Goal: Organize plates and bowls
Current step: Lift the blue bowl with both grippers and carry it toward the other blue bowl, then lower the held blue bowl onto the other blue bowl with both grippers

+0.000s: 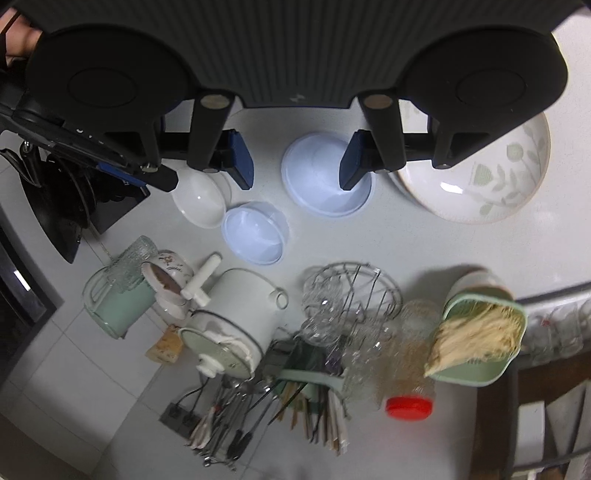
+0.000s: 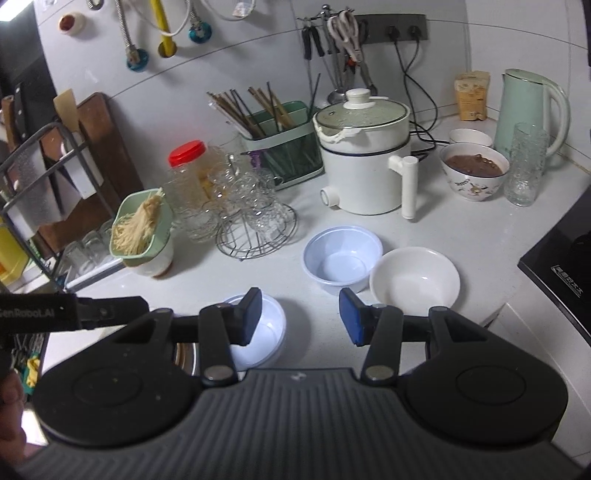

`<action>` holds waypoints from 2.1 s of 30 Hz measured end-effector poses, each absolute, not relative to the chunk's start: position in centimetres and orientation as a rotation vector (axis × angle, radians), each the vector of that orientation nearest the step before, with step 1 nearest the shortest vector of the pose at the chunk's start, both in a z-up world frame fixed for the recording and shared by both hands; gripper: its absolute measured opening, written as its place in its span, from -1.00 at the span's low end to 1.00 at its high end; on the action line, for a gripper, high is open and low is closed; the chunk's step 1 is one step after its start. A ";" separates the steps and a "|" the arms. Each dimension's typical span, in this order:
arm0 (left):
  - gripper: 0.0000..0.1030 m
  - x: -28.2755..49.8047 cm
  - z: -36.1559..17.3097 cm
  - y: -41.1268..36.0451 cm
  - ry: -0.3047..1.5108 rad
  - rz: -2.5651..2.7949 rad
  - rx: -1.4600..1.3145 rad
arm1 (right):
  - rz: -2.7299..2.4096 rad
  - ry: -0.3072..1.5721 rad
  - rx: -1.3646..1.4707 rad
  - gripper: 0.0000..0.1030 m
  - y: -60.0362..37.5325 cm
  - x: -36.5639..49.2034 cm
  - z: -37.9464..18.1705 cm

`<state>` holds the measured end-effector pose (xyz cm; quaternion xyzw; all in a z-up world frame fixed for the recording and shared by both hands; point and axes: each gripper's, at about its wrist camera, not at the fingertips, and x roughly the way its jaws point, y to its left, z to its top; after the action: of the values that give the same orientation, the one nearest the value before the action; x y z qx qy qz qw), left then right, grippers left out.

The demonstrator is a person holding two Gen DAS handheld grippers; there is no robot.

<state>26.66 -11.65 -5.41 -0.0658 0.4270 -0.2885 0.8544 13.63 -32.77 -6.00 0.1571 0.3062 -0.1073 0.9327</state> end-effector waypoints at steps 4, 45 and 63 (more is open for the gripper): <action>0.11 27.3 -5.4 -12.3 0.894 -0.613 -0.133 | -0.235 0.623 0.330 -0.05 -33.3 13.7 -5.9; 0.09 41.7 -15.1 -27.6 1.116 -0.593 -0.101 | -0.190 0.881 0.401 -0.11 -46.7 28.0 -13.5; -0.39 47.7 -19.0 -30.7 1.226 -0.621 -0.061 | -0.219 0.992 0.384 -0.50 -47.3 34.1 -17.1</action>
<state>47.68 -30.74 -19.00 -0.0280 0.5657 -0.2864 0.7728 34.09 -47.34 -17.08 0.1828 0.4720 -0.1041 0.8562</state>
